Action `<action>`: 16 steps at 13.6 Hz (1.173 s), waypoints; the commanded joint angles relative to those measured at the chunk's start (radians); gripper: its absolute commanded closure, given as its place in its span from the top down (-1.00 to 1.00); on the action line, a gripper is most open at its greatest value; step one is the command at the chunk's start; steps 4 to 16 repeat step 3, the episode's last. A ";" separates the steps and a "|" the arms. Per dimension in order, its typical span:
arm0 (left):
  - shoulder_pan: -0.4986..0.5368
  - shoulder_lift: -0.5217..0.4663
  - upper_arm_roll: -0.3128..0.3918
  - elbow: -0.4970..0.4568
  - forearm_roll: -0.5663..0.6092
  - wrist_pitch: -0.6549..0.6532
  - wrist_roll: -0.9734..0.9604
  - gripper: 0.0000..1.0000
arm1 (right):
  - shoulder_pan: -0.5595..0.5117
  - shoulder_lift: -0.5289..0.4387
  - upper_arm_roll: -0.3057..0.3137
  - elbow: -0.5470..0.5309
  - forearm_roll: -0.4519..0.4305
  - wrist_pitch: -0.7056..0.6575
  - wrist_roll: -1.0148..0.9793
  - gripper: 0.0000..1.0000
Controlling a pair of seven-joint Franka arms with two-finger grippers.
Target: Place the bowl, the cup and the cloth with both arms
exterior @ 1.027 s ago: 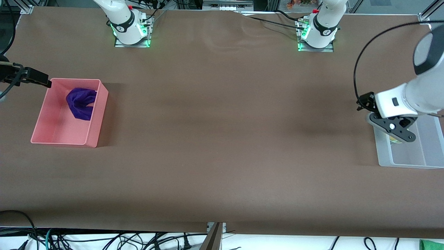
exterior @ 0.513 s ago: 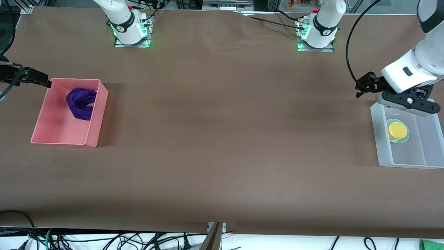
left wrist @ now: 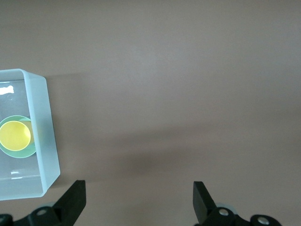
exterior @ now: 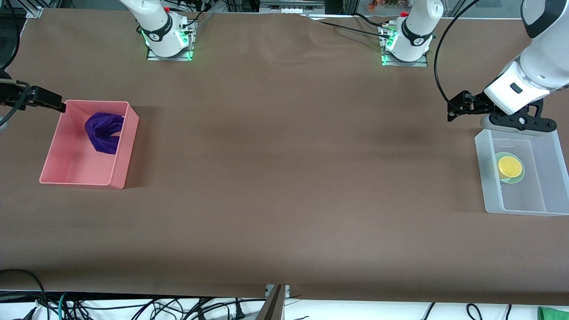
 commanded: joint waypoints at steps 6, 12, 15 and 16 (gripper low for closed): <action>-0.020 -0.035 0.025 -0.036 -0.017 0.019 -0.009 1.00 | -0.001 -0.002 -0.003 0.003 0.006 -0.001 -0.011 1.00; -0.020 -0.035 0.025 -0.036 -0.017 0.019 -0.009 1.00 | -0.001 -0.002 -0.003 0.003 0.006 -0.001 -0.011 1.00; -0.020 -0.035 0.025 -0.036 -0.017 0.019 -0.009 1.00 | -0.001 -0.002 -0.003 0.003 0.006 -0.001 -0.011 1.00; -0.020 -0.035 0.025 -0.036 -0.017 0.019 -0.009 1.00 | -0.001 -0.002 -0.003 0.003 0.006 -0.001 -0.011 1.00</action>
